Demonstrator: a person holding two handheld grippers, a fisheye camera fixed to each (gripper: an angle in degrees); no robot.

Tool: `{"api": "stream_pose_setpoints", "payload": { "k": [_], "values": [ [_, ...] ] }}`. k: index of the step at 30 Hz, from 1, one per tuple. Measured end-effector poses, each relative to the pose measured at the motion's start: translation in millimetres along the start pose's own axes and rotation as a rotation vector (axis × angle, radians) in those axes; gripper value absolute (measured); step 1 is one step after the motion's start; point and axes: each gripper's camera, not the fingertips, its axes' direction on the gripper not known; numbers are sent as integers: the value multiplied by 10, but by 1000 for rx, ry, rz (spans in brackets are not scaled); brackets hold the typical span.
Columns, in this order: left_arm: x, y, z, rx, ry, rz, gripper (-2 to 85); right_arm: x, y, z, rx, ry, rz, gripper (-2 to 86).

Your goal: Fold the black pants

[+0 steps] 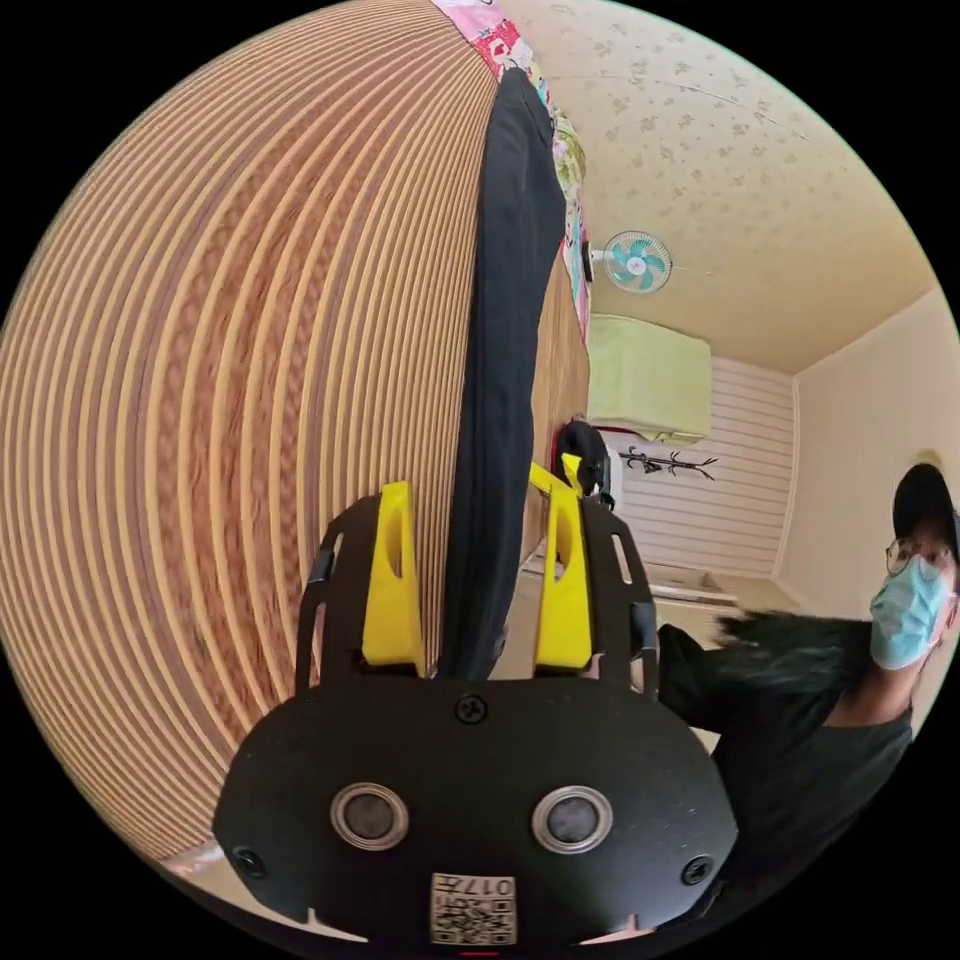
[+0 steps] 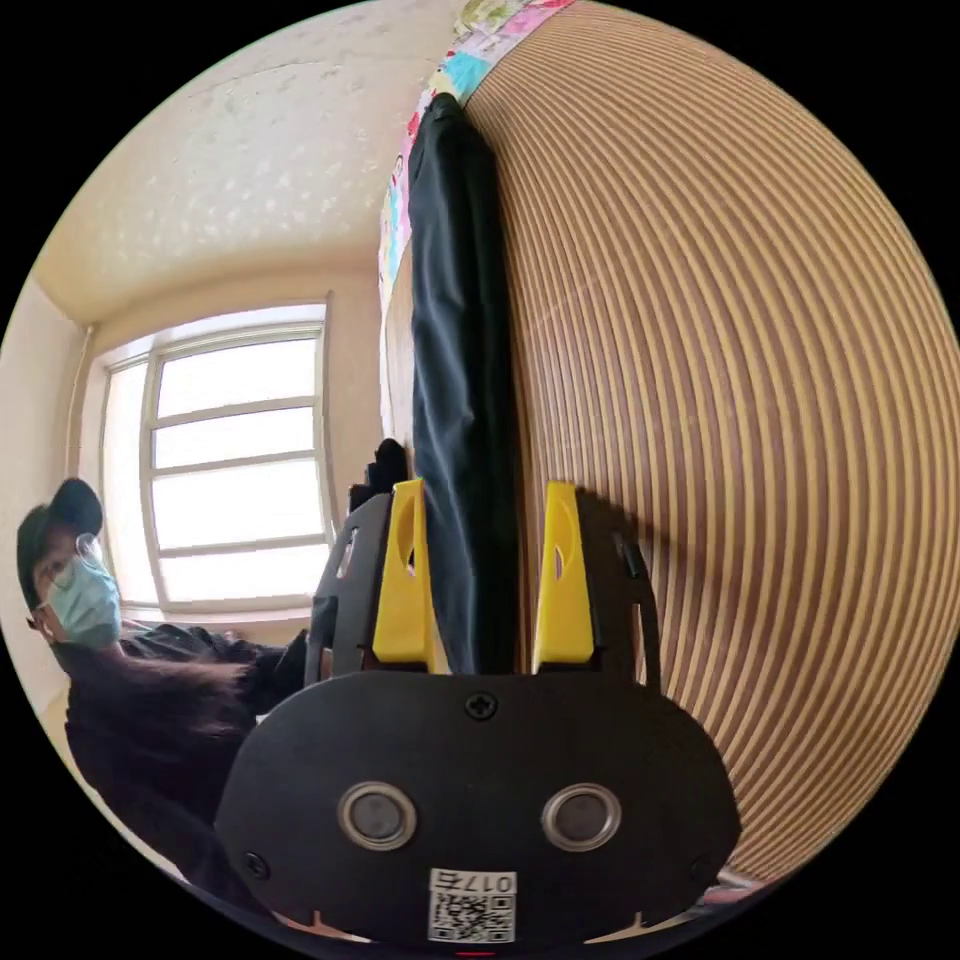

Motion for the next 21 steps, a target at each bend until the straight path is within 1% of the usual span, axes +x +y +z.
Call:
{"api": "stream_pose_setpoints", "payload": {
  "k": [1, 2, 3, 4, 5, 6, 7, 8, 9, 10, 11, 12, 13, 14, 15, 16, 17, 19, 21],
  "values": [
    [6, -269, 139, -45, 42, -33, 175, 34, -238, 90, -34, -65, 7, 142],
    [5, -391, 224, -79, 41, -53, 170, 43, -446, 201, -70, -106, 28, 135],
    [13, -595, 407, -159, 11, -65, 148, 38, -532, 263, -95, -105, 45, 132],
    [31, -709, 570, -221, -22, -68, 114, -15, -664, 394, -157, -67, 56, 114],
    [43, -732, 645, -247, -31, -73, 105, -128, -723, 500, -209, 14, 37, 94],
    [106, -705, 734, -261, -27, -73, 87, -204, -722, 525, -219, 65, 22, 82],
    [250, -586, 735, -232, -5, -36, 75, -430, -662, 510, -206, 136, -35, 62],
    [360, -500, 704, -203, 12, 3, 69, -761, -536, 426, -164, 156, -141, 47],
    [658, -269, 597, -135, 62, 102, 60, -949, -449, 362, -134, 162, -194, 42],
    [1014, 1, 469, -83, 123, 202, 55, -1342, -240, 206, -73, 166, -292, 30],
    [1222, 149, 405, -65, 152, 261, 53, -1748, -1, 32, -28, 136, -383, 22],
    [1694, 470, 291, -37, 187, 387, 52, -1952, 120, -50, -15, 110, -431, 18],
    [2200, 803, 194, -15, 189, 510, 51, -2374, 364, -199, -3, 64, -528, 13],
    [2467, 977, 146, -1, 177, 569, 51, -2812, 613, -348, 14, 51, -628, 9],
    [2998, 1316, 61, 31, 143, 687, 51, -3033, 735, -422, 22, 50, -677, 8],
    [3498, 1617, -15, 68, 117, 787, 50, -3476, 969, -580, 46, 52, -771, 5],
    [3720, 1736, -48, 86, 111, 825, 50, -3877, 1163, -725, 78, 48, -860, 4],
    [4551, 2109, -189, 169, 121, 969, 50, -4396, 1370, -931, 138, 4, -966, 2],
    [5045, 2252, -265, 216, 142, 1046, 50, -4849, 1462, -1121, 177, -65, -1032, 2]
  ]
}}
